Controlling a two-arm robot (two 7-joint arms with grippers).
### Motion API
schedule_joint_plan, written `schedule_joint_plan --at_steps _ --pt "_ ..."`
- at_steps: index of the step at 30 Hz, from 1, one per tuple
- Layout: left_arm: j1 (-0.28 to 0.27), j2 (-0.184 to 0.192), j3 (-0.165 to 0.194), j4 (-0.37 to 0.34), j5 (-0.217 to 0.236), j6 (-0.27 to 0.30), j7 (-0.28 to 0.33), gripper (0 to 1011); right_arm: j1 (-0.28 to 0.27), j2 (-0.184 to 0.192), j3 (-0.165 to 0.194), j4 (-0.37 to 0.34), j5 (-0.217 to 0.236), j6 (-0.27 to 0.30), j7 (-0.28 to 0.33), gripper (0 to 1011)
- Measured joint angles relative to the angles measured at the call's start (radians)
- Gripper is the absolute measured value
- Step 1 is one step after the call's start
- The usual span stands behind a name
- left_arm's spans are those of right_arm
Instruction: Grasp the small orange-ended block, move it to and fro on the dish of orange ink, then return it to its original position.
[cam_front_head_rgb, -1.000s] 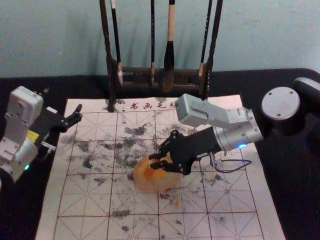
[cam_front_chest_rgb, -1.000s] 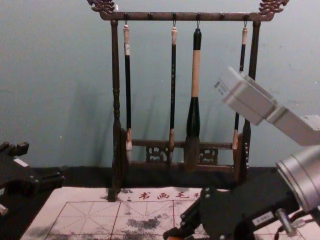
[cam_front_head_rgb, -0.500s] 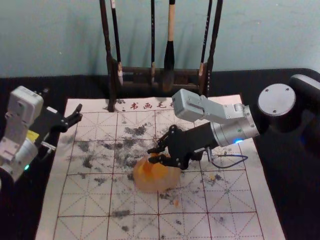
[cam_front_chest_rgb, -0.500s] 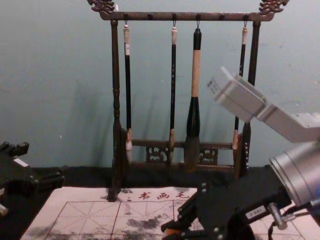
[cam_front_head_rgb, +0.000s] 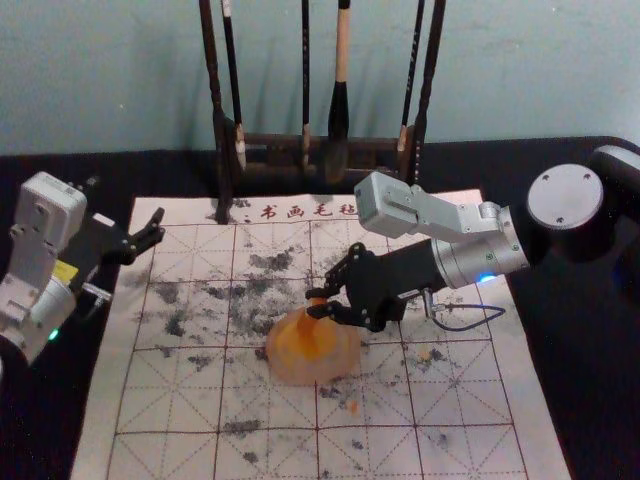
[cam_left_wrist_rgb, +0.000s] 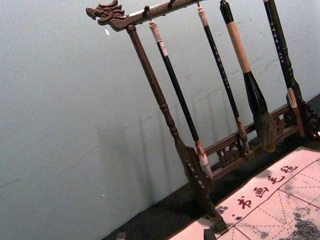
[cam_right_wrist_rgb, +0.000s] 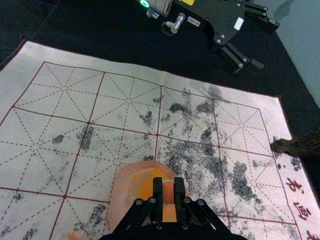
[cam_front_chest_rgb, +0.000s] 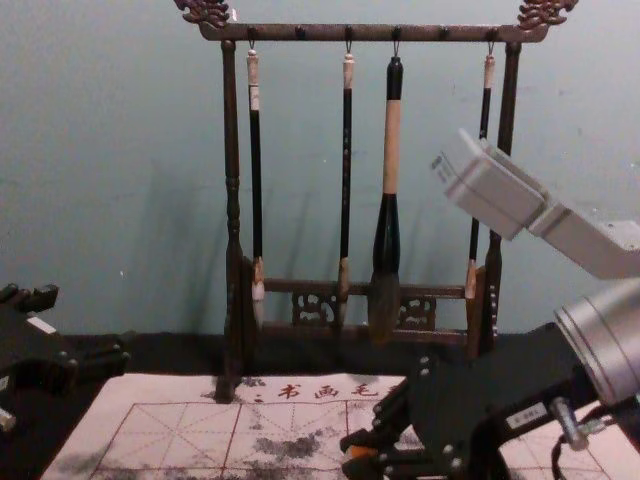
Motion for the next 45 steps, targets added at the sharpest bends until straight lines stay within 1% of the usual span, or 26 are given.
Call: schedule_joint_plan --at_steps 16,22,31,40,45 --pt "0.0 0.0 0.0 0.0 0.0 0.0 0.0 1001 -0.014 0.03 0.015 -0.024 -0.006 0.005 -0.007 132" --pt "0.0 0.0 0.0 0.0 0.0 0.0 0.0 1001 -0.026 0.054 0.023 -0.051 -0.005 0.007 -0.008 132" --pt "0.0 0.0 0.0 0.0 0.0 0.0 0.0 1001 -0.042 0.075 0.022 -0.081 -0.002 0.008 0.001 132" --pt "0.0 0.0 0.0 0.0 0.0 0.0 0.0 1001 -0.05 0.08 0.015 -0.103 0.002 0.008 0.014 132" --pt "0.0 0.0 0.0 0.0 0.0 0.0 0.0 1001 -0.05 0.073 0.008 -0.107 0.006 0.005 0.022 132"
